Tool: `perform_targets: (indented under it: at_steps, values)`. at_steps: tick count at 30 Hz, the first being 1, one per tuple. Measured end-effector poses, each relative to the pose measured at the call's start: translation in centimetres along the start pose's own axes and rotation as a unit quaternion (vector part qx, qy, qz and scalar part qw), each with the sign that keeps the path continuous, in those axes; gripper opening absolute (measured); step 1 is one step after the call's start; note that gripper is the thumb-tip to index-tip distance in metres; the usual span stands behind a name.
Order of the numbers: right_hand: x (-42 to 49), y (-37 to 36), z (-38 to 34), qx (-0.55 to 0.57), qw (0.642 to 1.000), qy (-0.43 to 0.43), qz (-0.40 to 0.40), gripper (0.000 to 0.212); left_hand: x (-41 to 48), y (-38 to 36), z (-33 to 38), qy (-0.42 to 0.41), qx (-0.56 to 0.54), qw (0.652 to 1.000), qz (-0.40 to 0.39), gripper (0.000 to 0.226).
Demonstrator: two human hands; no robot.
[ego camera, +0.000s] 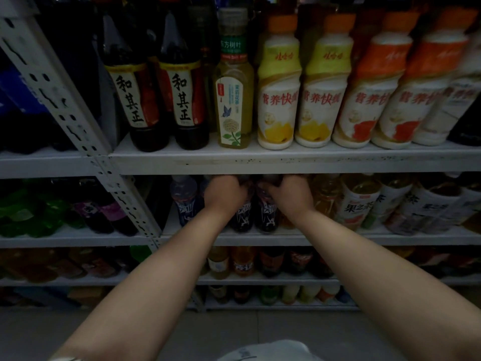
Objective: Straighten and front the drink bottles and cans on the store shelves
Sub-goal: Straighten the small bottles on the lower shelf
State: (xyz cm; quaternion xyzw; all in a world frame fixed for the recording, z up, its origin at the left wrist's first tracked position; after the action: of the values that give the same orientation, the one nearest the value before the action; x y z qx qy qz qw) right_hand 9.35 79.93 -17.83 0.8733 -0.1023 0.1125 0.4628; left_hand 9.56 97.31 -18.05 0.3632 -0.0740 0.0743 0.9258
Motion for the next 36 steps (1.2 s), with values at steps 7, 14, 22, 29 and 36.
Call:
perform_targets:
  at_steps: [7,14,22,29,36]
  values:
    - [-0.2,-0.9,-0.4,-0.043,0.997,0.049,-0.038,0.041,-0.1,-0.1,-0.3,-0.007,0.003,0.999,-0.034,0.035]
    - [-1.4,-0.3,0.0,-0.018,0.999,0.039,-0.014,0.038,-1.4,0.7,0.0,-0.019,-0.009,1.000,0.013,0.028]
    - [-6.4,9.1,10.7,-0.035,0.982,-0.051,0.178,0.023,-8.2,-3.5,1.9,-0.142,-0.073,0.987,0.011,0.039]
    - [-2.3,9.0,10.6,-0.132,0.984,-0.062,0.098,0.031,-4.1,-10.3,8.9,-0.064,0.013,0.994,-0.088,0.047]
    - [0.0,7.3,11.0,-0.111,0.984,-0.141,0.004,0.025,-1.8,-10.5,10.3,0.024,-0.066,0.997,-0.013,0.025]
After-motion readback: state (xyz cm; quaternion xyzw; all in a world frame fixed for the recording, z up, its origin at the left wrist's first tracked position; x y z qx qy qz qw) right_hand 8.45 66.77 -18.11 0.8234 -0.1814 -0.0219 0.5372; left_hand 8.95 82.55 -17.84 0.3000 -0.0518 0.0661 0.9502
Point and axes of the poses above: each hand's wrist, its own x-axis towards the middle knuckle, its own y-axis out of the back of the hand, z = x × y, the point moved 10 cm from there along x, towards the middle knuckle, and after that the axes turned 13 degrees about -x, right-handed, at the moved point
